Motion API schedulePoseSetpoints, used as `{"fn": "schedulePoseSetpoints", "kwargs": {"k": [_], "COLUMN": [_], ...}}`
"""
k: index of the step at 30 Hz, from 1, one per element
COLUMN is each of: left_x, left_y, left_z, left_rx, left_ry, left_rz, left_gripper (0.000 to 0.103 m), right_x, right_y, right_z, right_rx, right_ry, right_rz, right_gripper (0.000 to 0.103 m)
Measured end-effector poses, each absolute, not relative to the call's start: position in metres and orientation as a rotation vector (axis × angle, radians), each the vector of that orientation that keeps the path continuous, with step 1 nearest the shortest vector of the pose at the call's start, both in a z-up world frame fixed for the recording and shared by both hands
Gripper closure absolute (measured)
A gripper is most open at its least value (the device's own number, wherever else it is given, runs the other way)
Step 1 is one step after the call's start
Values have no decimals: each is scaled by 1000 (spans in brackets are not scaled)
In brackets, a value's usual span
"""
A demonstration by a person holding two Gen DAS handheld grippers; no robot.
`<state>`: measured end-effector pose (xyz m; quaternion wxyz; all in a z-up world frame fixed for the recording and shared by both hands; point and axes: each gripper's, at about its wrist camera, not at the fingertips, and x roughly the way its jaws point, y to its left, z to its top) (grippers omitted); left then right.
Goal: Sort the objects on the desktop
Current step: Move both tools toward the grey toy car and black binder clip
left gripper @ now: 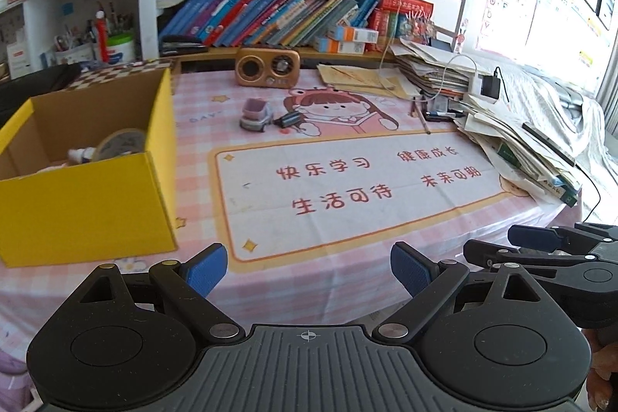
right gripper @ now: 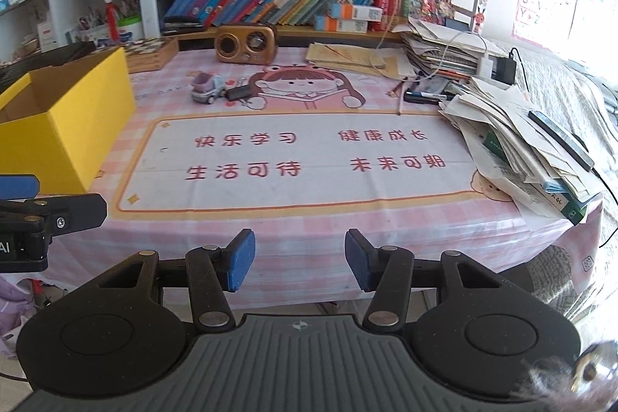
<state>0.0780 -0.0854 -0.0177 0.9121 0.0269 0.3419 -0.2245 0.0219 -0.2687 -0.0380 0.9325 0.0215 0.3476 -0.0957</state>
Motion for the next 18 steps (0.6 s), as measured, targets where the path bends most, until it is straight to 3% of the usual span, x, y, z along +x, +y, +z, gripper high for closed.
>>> {"fn": "schedulePoseSetpoints", "kwargs": {"k": [18], "left_x": [153], "left_y": [-146], "left_z": [-26], "left_rx": [60], "left_ry": [753], "left_rz": [-395], "left_gripper": [9], "right_x": [114], "right_y": [-330], "right_z": [-49], "right_rx": [57], "right_ry": [764], "right_rz": [-103], "right_gripper": [54]}}
